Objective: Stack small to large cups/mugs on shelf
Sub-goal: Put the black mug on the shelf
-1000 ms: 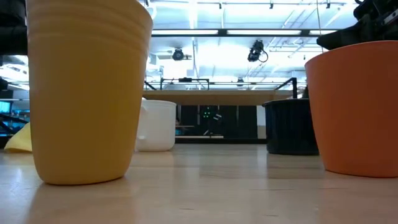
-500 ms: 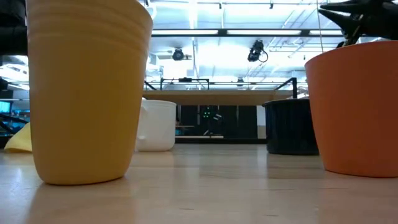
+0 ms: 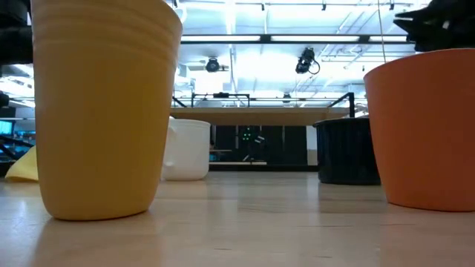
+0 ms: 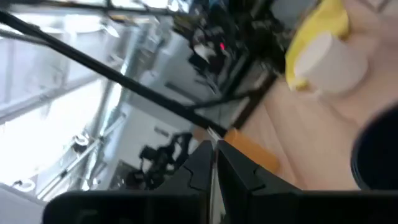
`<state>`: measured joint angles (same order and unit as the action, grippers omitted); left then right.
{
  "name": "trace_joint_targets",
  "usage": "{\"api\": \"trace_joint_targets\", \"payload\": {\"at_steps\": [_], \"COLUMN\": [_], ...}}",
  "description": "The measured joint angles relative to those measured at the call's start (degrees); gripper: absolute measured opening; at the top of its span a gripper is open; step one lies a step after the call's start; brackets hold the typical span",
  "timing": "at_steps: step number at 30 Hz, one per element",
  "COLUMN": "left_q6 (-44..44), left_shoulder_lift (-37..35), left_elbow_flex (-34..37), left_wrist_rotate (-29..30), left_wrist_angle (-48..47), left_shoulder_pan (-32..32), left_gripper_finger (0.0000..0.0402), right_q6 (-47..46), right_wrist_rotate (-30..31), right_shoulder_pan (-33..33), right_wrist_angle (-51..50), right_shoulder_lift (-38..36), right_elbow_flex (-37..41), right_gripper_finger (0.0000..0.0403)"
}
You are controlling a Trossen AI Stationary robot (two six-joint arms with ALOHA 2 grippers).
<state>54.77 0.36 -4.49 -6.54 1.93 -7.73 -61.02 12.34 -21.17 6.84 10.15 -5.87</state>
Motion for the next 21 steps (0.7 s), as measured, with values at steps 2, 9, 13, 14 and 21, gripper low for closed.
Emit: {"api": "trace_joint_targets", "payload": {"at_steps": [2,9,13,14,21], "left_q6": [0.12,0.13,0.36,0.34,-0.44], "left_shoulder_lift": [0.04,3.76,6.60,7.20,10.59], "left_elbow_flex": [0.02,0.02,0.02,0.02,0.02], "left_wrist_rotate": [2.23,7.31,9.67,10.14,11.90], "left_wrist_angle": [-1.46,-2.40,-0.94,-0.35,3.26], "left_shoulder_pan": [1.60,5.75,7.47,7.78,9.09], "left_gripper_finger": [0.0035,0.0026,0.0025,0.0025,0.0025], "right_q6": [-0.15,1.17,6.33,6.78,-3.63], "right_wrist_rotate": [2.11,8.19,10.48,11.30,11.06], "right_shoulder_pan": [-1.50,-5.48,-6.58,-6.73,-6.80], "right_wrist_angle": [-0.08,-0.36,-4.06,-6.81,-39.06], "right_shoulder_lift": [2.10,9.10,13.62,14.80,25.91], "right_elbow_flex": [-0.41,-7.37,-15.78,-17.99,-32.95], "right_gripper_finger": [0.0030,0.0030,0.0030,0.0030,0.0030]}}
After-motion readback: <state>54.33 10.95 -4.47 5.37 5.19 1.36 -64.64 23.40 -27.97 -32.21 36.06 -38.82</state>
